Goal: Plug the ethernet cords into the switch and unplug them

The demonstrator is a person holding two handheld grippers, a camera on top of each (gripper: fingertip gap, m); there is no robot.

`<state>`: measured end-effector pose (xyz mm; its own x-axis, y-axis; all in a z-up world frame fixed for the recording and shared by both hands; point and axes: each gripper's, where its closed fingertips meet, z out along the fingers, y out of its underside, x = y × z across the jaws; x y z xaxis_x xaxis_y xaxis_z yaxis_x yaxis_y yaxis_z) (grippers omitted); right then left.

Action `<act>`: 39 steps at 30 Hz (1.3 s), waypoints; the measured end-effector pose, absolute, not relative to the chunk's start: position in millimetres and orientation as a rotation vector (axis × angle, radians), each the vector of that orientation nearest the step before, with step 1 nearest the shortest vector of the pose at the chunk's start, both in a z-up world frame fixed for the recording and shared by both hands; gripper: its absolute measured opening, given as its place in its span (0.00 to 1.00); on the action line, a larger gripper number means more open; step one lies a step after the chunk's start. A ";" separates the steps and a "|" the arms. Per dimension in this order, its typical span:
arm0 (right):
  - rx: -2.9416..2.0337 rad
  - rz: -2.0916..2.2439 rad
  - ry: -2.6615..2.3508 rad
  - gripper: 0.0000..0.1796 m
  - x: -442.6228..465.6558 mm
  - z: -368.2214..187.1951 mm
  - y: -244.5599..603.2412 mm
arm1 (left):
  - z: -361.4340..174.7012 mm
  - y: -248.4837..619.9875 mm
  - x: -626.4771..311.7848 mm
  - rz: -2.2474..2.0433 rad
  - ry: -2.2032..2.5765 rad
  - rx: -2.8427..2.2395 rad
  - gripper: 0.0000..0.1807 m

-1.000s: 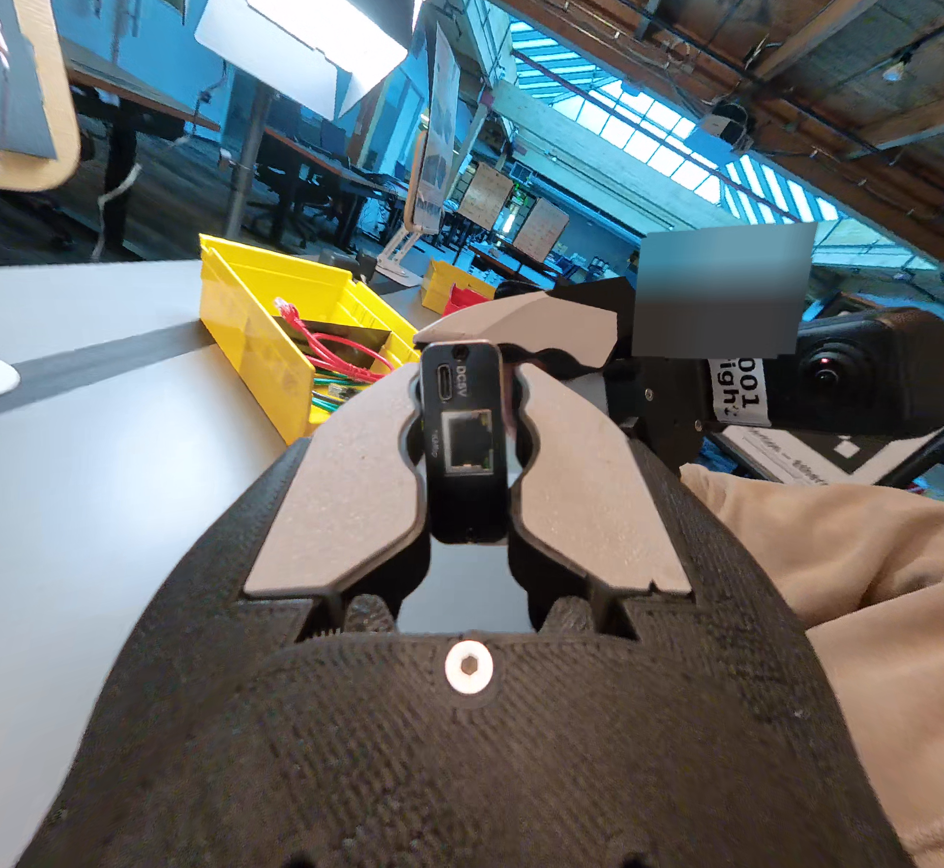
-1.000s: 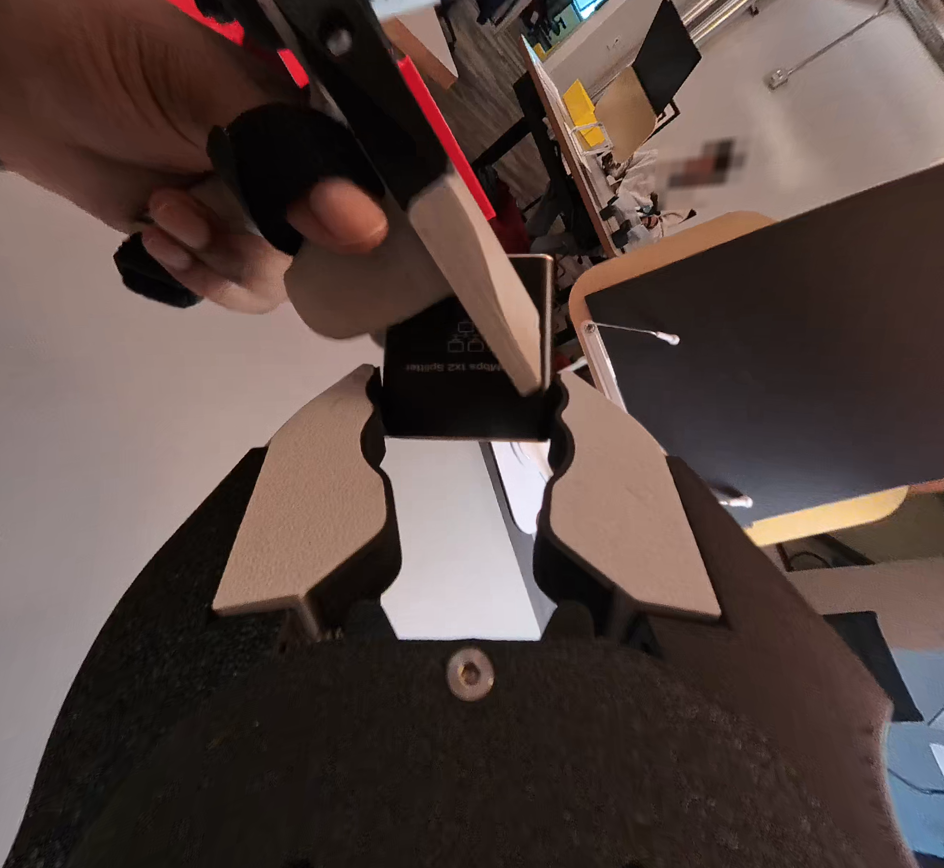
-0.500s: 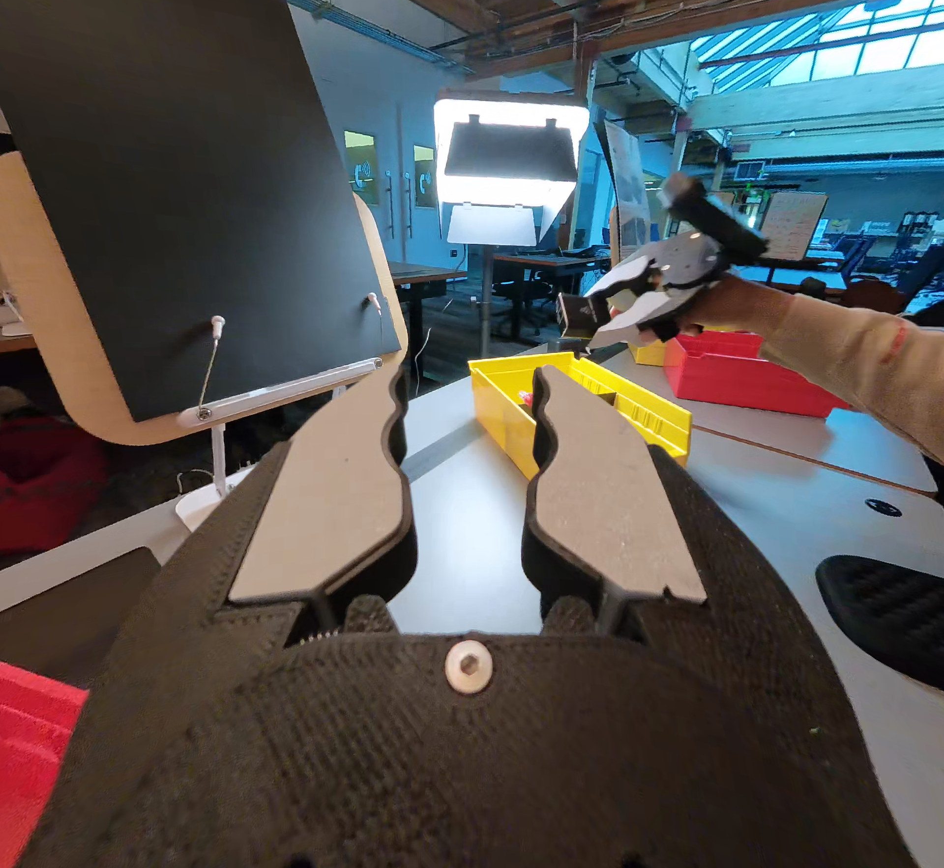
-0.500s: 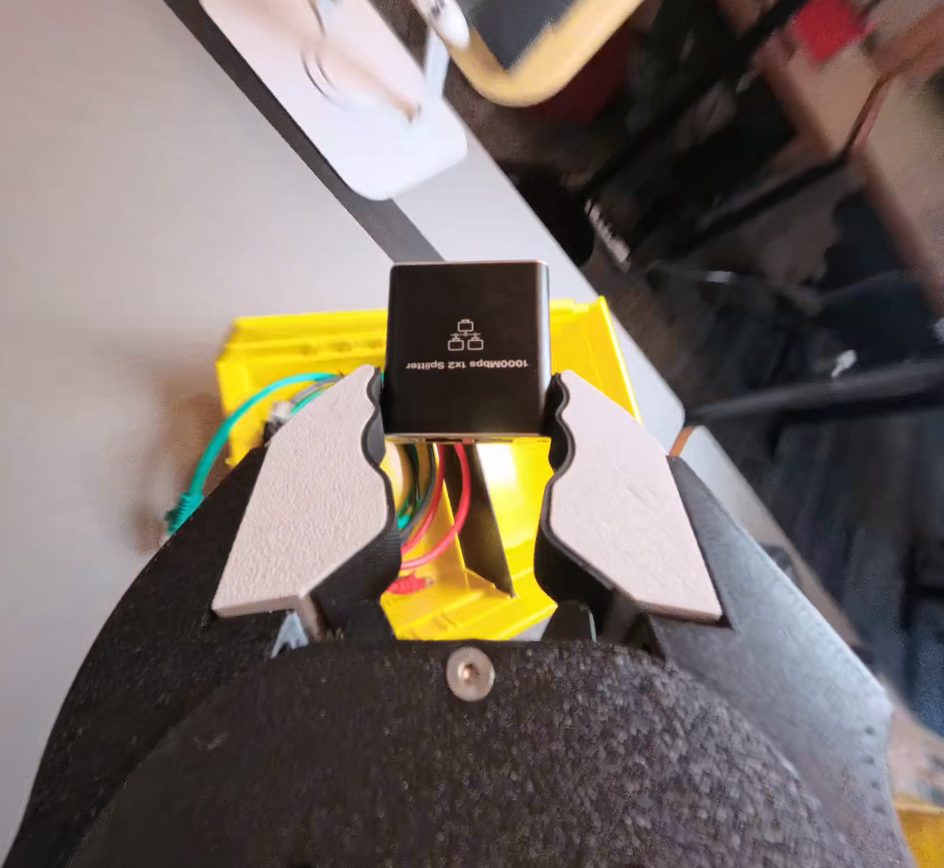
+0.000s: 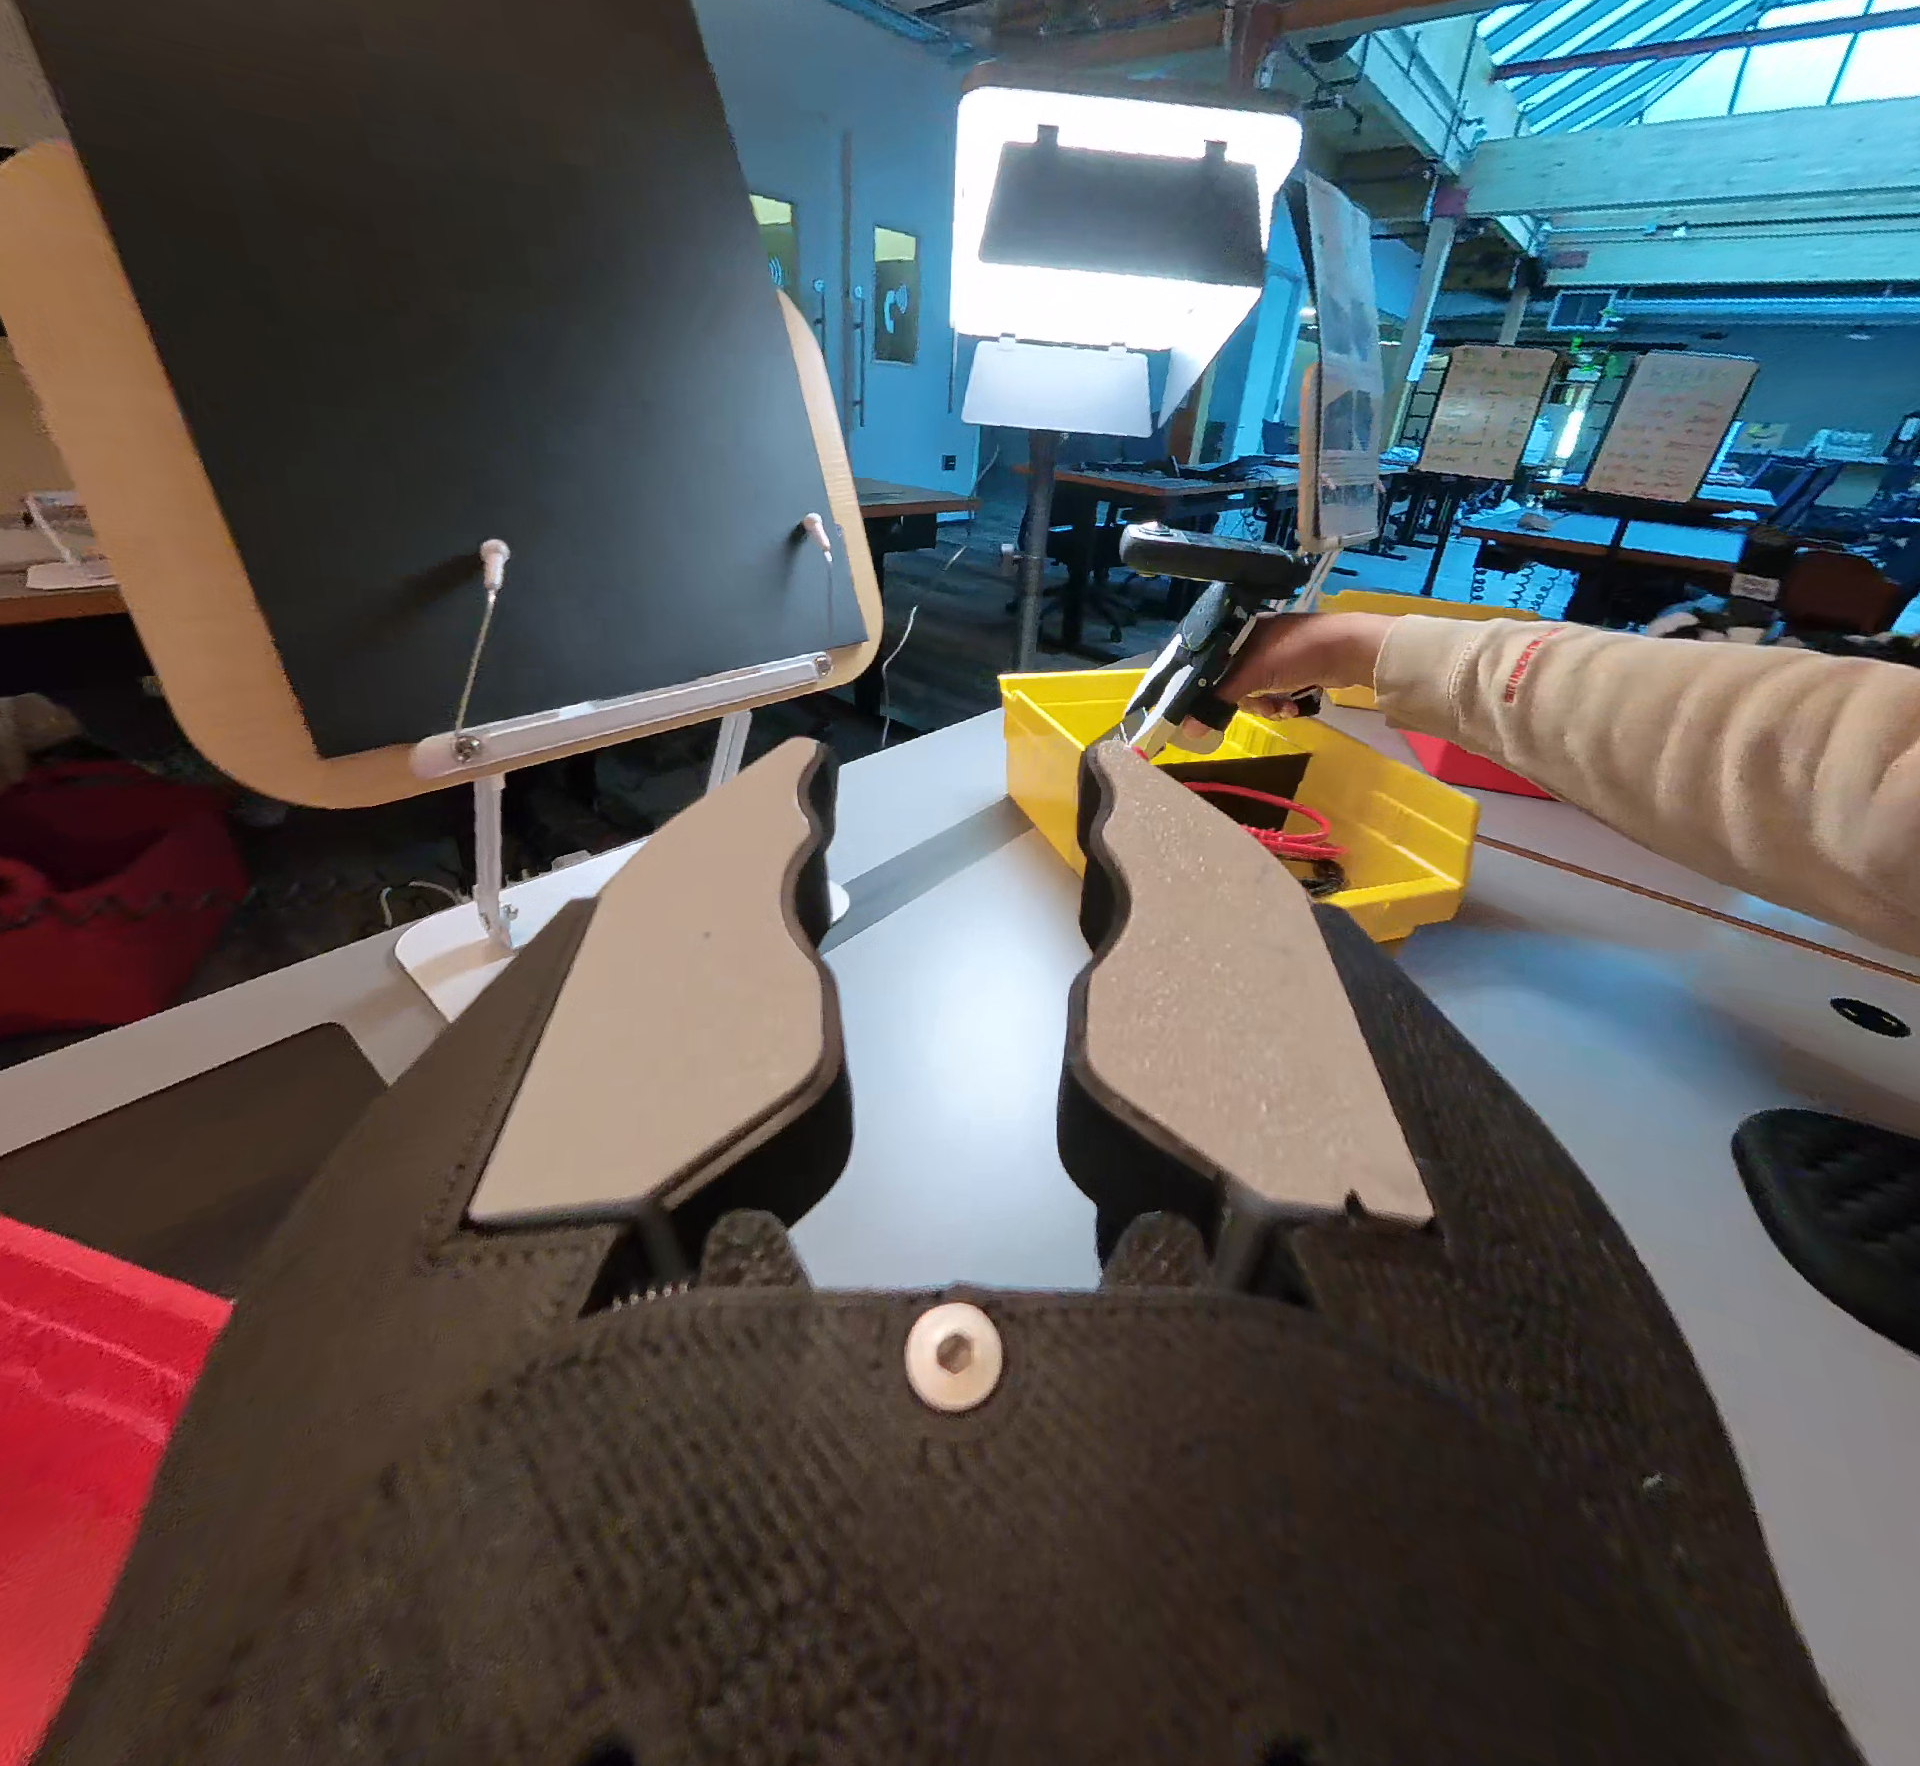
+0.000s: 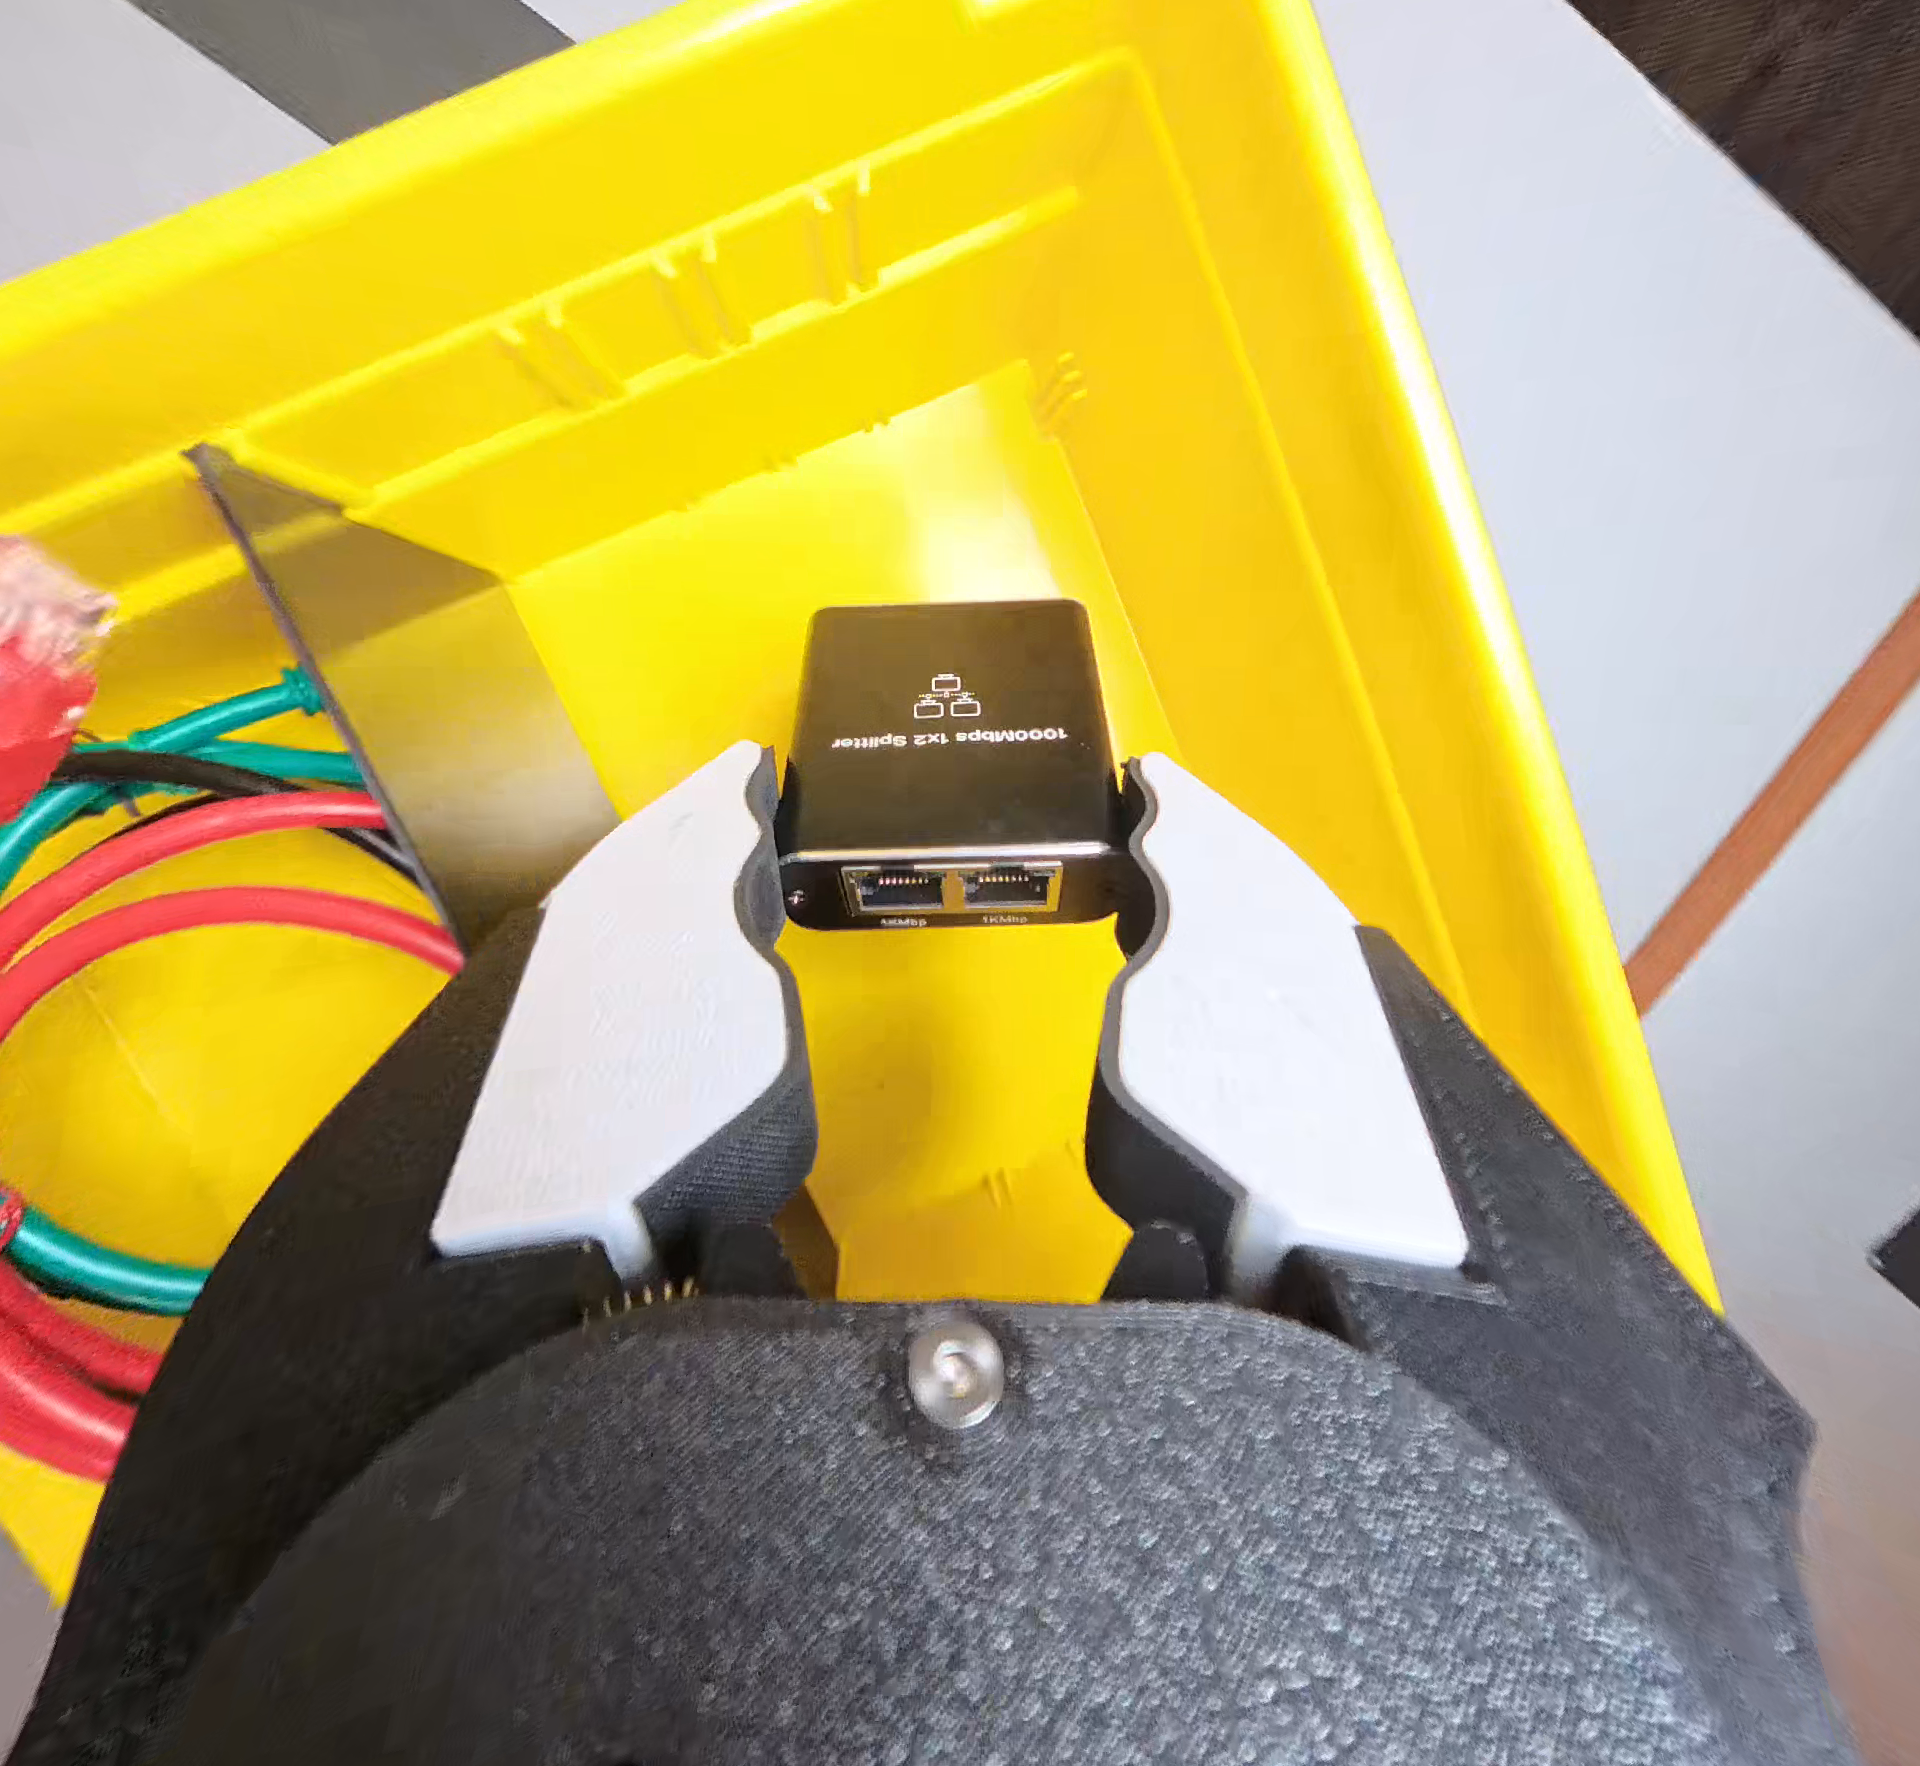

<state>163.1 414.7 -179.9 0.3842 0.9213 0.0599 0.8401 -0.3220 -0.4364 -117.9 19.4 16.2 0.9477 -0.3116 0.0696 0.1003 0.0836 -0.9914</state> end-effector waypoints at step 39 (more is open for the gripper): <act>-1.783 -0.065 -1.648 0.37 228.7 -172.9 139.6 | -40.5 -60.9 -188.8 0.051 0.327 -1.999 0.27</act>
